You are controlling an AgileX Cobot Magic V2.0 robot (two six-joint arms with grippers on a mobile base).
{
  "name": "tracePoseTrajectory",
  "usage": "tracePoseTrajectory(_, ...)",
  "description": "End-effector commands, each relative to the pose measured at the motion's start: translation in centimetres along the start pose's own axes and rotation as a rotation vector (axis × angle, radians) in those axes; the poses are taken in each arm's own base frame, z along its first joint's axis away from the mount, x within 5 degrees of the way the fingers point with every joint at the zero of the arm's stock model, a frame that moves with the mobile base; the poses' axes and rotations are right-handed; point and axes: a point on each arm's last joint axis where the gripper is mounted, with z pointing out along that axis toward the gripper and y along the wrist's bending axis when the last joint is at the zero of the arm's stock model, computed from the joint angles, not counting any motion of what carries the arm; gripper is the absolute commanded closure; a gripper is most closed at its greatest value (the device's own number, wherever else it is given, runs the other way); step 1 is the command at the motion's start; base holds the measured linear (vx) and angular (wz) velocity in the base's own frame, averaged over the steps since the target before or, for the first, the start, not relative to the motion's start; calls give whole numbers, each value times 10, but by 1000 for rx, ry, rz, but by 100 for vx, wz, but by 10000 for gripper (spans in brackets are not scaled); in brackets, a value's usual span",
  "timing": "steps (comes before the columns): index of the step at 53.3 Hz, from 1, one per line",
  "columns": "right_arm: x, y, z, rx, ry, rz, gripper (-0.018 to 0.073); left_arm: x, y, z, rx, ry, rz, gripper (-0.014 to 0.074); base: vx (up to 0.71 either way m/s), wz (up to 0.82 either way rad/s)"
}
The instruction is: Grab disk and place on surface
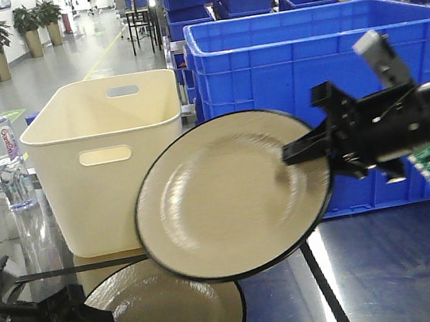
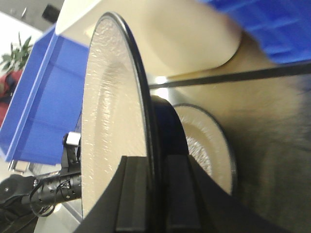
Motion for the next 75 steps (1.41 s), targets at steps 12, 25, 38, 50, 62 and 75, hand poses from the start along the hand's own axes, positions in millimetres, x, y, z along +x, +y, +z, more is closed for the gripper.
tracePoseTrajectory(12, 0, 18, 45, -89, -32, 40, 564, -8, -27, -79, 7, -238, 122, -50, 0, 0)
tracePoseTrajectory(25, 18, 3, 102, -75, 72, 72, 557, 1, -45, -122, -41, -413, 226, 9, 0, 0)
tracePoseTrajectory(38, 31, -2, 127, -69, 127, 72, 478, 4, -52, -134, -50, -470, 257, 43, 0, 0)
tracePoseTrajectory(50, 34, -7, 127, -29, 170, -101, 294, 4, -52, -134, -50, -471, 257, 43, 0, 0)
tracePoseTrajectory(62, 39, -17, 124, 65, 235, -313, 63, 4, -52, -134, -50, -471, 257, 43, 0, 0)
tracePoseTrajectory(75, 26, -6, 97, 208, 222, -543, 8, 5, -52, -134, -49, -467, 258, 43, 0, 0)
